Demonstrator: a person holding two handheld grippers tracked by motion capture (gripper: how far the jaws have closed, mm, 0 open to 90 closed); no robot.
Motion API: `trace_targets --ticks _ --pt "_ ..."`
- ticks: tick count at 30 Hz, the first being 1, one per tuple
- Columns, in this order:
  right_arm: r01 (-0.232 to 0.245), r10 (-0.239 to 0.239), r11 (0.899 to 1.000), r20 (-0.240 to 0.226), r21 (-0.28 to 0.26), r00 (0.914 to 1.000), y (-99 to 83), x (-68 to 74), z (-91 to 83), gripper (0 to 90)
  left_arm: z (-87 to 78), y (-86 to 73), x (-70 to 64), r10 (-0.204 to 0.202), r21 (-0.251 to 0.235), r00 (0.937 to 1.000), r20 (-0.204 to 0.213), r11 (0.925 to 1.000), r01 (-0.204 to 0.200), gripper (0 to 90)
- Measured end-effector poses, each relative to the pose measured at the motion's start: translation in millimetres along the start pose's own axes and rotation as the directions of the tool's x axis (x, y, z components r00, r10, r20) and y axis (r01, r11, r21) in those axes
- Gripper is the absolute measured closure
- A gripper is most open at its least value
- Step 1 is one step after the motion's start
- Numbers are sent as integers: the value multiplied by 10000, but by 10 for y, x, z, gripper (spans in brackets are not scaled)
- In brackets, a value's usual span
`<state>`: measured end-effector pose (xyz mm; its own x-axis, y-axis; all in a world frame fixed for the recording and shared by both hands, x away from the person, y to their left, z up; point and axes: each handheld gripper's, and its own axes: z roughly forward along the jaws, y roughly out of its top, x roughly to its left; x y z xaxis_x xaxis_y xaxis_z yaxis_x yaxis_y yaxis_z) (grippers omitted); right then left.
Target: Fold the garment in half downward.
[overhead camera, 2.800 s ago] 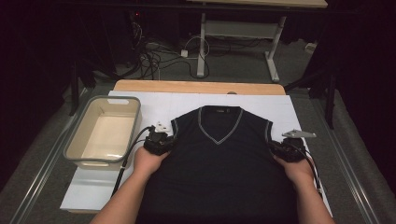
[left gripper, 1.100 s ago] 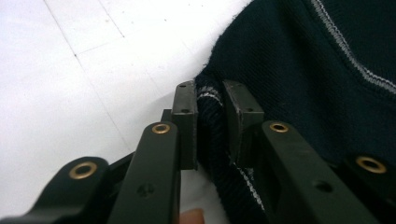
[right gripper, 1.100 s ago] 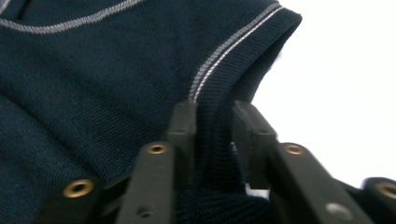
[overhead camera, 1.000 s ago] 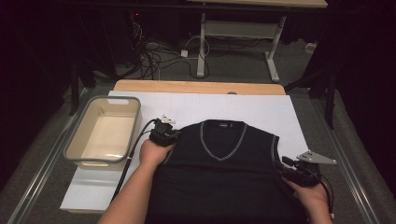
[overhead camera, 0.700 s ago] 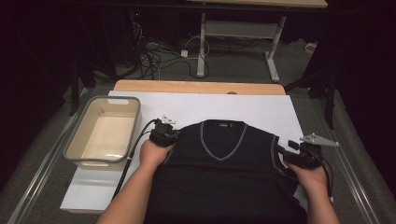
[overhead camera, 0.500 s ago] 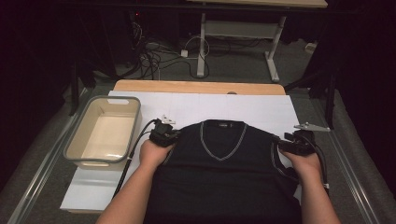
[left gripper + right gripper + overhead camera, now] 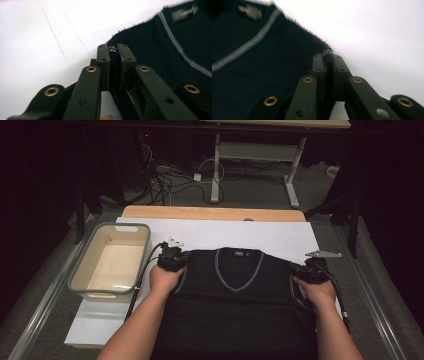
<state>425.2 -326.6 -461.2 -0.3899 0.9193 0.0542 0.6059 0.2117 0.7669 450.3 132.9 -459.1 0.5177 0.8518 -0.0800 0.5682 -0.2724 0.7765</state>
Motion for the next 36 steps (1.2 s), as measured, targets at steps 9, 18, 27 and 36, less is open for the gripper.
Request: trace_targets --ticks 9,18,27,36 --pt "587 -464 9815 710 -1823 9964 625 -77 -303 844 -155 556 -8 580 -1495 9950 -809 9863 -697 784" --pt "785 -658 9814 772 -1751 9948 649 -23 -266 843 -104 513 27 430 -879 9964 -734 9949 -494 784" --pt "809 -731 9806 500 -1784 9961 237 86 -404 842 -247 79 -73 307 -1132 9995 -115 9931 -318 789" --pt "1276 -1284 9663 110 -2234 9917 -202 315 -802 842 -616 -372 -269 1011 -1964 9930 607 9766 -874 791"
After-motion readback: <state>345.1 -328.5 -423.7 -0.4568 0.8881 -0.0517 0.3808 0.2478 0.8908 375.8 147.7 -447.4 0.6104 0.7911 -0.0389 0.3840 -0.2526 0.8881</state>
